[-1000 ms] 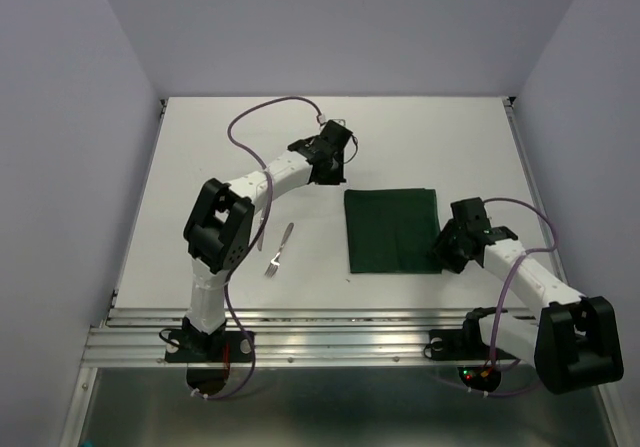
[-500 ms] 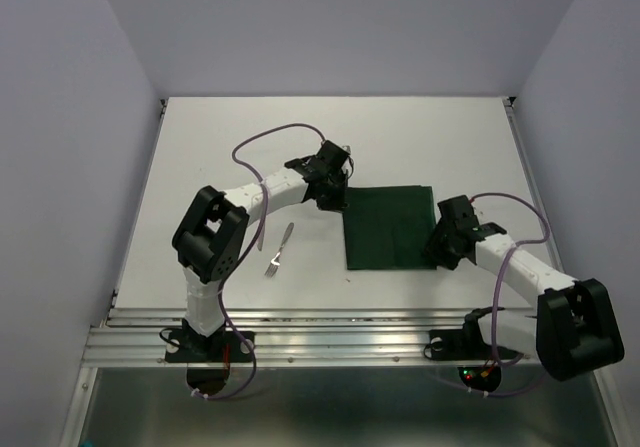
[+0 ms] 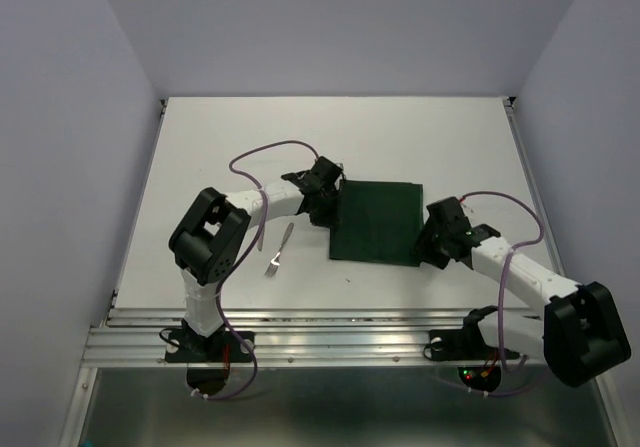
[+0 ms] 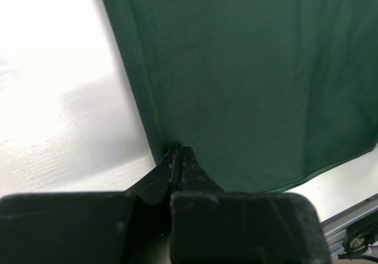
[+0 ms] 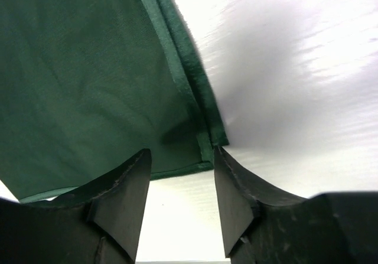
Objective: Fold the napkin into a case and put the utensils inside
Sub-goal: Pick up the top corner of the square-folded napkin from the center of the board.
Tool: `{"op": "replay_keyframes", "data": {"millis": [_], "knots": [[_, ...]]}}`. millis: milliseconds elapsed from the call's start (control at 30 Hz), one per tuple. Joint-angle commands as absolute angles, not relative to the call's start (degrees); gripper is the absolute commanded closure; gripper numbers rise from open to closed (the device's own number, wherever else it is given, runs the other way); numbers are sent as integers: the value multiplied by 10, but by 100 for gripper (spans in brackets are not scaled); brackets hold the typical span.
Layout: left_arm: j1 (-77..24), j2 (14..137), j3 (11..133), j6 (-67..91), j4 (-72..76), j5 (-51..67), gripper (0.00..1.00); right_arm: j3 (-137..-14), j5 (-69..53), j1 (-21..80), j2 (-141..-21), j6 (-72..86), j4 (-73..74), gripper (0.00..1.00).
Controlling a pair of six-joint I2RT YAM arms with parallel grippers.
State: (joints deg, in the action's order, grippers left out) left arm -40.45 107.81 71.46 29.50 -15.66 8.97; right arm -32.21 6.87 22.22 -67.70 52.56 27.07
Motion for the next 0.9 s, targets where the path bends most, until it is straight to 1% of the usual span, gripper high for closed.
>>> {"op": "replay_keyframes", "data": {"millis": [0,200,433,533,700,733,867], "knots": [[-405,1068,691,290,-138,95,100,-333,128,228,-622,534,311,46],[-406,1083,676,281,-137,91,100,-293,91,228,-629,545,301,47],[-406,1067,668,275,-139,83,100,-260,36,228,-644,540,233,52],[-407,1062,673,274,-141,83,100,-261,30,228,-661,539,219,55],[-407,1052,684,271,-149,82,100,-276,40,228,-665,536,224,64],[-408,1051,687,271,-151,82,100,-278,47,228,-663,535,231,67],[-409,1056,696,268,-157,81,100,-288,59,228,-650,533,252,69]]}}
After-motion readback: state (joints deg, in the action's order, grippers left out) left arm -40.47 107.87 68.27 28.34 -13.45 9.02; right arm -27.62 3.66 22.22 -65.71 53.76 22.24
